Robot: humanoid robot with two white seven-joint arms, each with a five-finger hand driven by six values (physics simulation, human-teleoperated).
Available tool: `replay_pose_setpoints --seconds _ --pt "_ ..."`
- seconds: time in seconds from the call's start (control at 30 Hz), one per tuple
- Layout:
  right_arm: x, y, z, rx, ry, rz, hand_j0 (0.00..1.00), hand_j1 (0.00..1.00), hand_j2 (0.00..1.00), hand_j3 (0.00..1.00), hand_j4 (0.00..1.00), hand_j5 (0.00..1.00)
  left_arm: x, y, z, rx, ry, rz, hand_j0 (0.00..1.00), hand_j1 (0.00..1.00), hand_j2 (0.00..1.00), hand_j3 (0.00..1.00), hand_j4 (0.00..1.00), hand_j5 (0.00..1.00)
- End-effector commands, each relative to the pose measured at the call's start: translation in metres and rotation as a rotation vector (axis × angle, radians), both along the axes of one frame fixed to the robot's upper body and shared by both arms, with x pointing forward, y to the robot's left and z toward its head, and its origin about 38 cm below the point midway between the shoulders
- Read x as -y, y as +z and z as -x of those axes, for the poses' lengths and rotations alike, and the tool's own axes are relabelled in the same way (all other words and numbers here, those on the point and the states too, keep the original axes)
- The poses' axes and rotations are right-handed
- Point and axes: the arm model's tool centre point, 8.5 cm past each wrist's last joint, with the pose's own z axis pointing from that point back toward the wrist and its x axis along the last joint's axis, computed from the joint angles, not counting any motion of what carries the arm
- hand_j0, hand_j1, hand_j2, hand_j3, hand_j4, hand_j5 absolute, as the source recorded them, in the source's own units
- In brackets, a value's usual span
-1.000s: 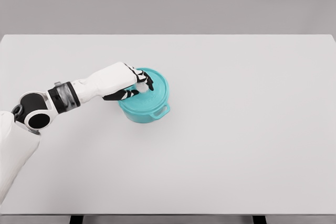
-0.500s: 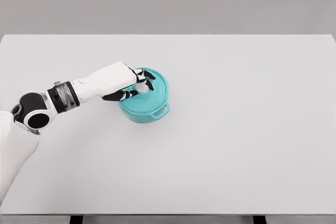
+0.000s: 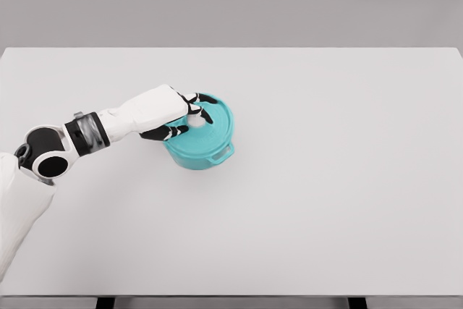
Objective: Cover the pot with left arm
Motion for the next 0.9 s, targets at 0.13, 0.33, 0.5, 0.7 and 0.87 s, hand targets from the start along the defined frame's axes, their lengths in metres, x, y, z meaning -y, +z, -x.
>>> replay_pose_setpoints --seconds 0.13,0.33,0.5,0.7,0.87 --pt "0.0 0.0 -0.001 0.002 0.0 0.0 1.0 1.0 1.0 1.0 1.0 1.0 0.0 0.001 0.0 0.002 0.0 0.003 0.9 0.9 0.9 0.9 0.9 0.9" --pt "0.0 0.0 0.0 -0.001 0.0 0.0 1.0 1.0 1.0 1.0 1.0 1.0 0.0 0.001 0.0 0.002 0.001 0.003 0.93 0.93 0.93 0.93 0.93 0.93" --pt "0.0 0.0 0.0 -0.001 0.0 0.0 1.0 1.0 1.0 1.0 1.0 1.0 -0.004 0.004 -0.001 0.007 0.007 0.007 0.94 0.94 0.94 0.94 0.94 0.94" --pt "0.0 0.0 0.0 -0.001 0.0 0.0 1.0 1.0 1.0 1.0 1.0 1.0 -0.004 0.012 -0.004 0.022 0.006 0.016 0.96 0.96 0.96 0.96 0.96 0.96" --pt "0.0 0.0 0.0 0.001 0.0 0.0 1.0 1.0 1.0 1.0 1.0 1.0 0.001 0.026 0.0 0.063 -0.011 0.03 0.96 0.96 0.96 0.96 0.96 0.96"
